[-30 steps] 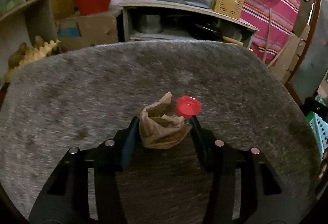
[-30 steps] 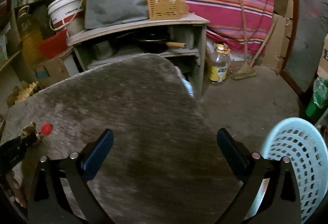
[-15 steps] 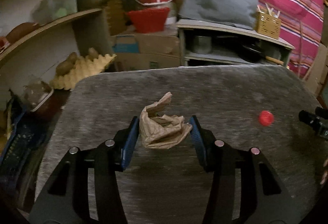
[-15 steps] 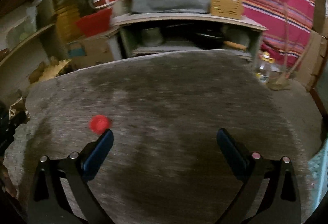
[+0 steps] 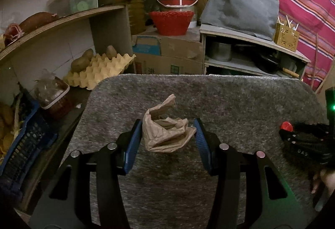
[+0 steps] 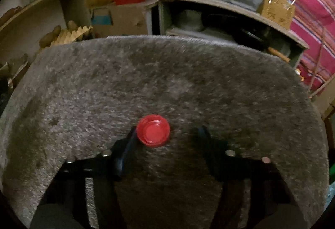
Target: Collect trash
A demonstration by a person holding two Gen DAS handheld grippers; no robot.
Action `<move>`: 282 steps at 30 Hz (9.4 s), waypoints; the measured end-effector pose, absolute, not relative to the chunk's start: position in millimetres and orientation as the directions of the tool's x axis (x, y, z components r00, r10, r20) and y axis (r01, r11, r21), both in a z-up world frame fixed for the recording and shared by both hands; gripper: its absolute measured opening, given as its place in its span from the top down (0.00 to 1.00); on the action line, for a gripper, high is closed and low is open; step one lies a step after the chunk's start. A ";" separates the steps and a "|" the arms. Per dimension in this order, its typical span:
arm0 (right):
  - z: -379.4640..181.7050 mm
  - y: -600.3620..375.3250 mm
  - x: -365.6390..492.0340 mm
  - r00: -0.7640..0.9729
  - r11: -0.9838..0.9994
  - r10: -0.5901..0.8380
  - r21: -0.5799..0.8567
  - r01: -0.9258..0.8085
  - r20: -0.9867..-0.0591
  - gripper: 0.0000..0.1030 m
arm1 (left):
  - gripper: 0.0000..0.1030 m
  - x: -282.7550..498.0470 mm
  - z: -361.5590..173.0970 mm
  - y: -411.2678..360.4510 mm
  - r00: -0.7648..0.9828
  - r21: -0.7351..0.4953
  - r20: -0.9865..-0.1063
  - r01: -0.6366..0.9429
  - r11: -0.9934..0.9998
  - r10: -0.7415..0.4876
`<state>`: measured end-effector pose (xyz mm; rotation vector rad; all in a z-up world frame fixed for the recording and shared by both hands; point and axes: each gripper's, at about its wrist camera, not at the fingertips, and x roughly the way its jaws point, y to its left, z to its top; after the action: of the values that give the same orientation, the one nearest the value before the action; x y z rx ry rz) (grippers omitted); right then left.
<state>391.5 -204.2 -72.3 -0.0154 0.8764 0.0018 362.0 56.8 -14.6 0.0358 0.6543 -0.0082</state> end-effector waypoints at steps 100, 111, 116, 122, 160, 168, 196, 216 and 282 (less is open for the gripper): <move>-11.9 -553.8 37.8 0.724 0.879 -0.302 0.112 0.463 -0.620 0.04 | 0.05 98.6 55.9 -244.0 0.821 0.070 -0.413 0.461 0.884 -0.395; 8.3 -440.6 -14.2 0.840 0.921 -0.304 0.089 0.380 -0.449 0.04 | 0.05 54.5 39.7 -132.7 0.879 0.042 -0.373 0.336 0.941 -0.297; 3.4 -390.0 -23.3 0.853 0.943 -0.279 0.043 0.331 -0.440 0.04 | 0.05 36.2 23.9 -99.7 0.894 0.032 -0.374 0.279 0.960 -0.247; 3.1 -343.4 -43.4 0.902 0.959 -0.225 0.080 0.272 -0.369 0.04 | 0.05 24.1 2.7 -64.0 0.897 0.058 -0.406 0.217 0.974 -0.176; -16.2 -277.3 -52.6 0.921 0.971 -0.199 0.058 0.230 -0.334 0.04 | 0.05 -6.7 -8.3 -6.6 0.949 0.093 -0.306 0.107 0.990 -0.074; -14.7 -268.5 -50.3 0.927 0.976 -0.187 0.042 0.212 -0.325 0.04 | 0.05 -8.0 -7.5 -6.7 0.956 0.099 -0.288 0.095 0.991 -0.063; -1.4 -260.8 -50.0 0.942 0.981 -0.172 0.041 0.192 -0.289 0.04 | 0.05 -2.8 -7.4 -0.1 0.953 0.090 -0.299 0.074 0.993 -0.044; -6.1 -259.7 -45.9 0.939 0.981 -0.161 0.057 0.187 -0.305 0.04 | 0.05 -2.1 -3.6 -5.9 0.960 0.095 -0.277 0.072 0.993 -0.043; -7.5 -259.5 -40.4 0.929 0.977 -0.196 0.018 0.212 -0.314 0.04 | 0.05 5.2 1.5 -12.1 0.959 0.086 -0.278 0.082 0.993 -0.055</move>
<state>-40.4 -259.5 -7.5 0.0520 0.3159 -0.2090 5.2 -12.1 1.5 0.0973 0.2793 -0.0695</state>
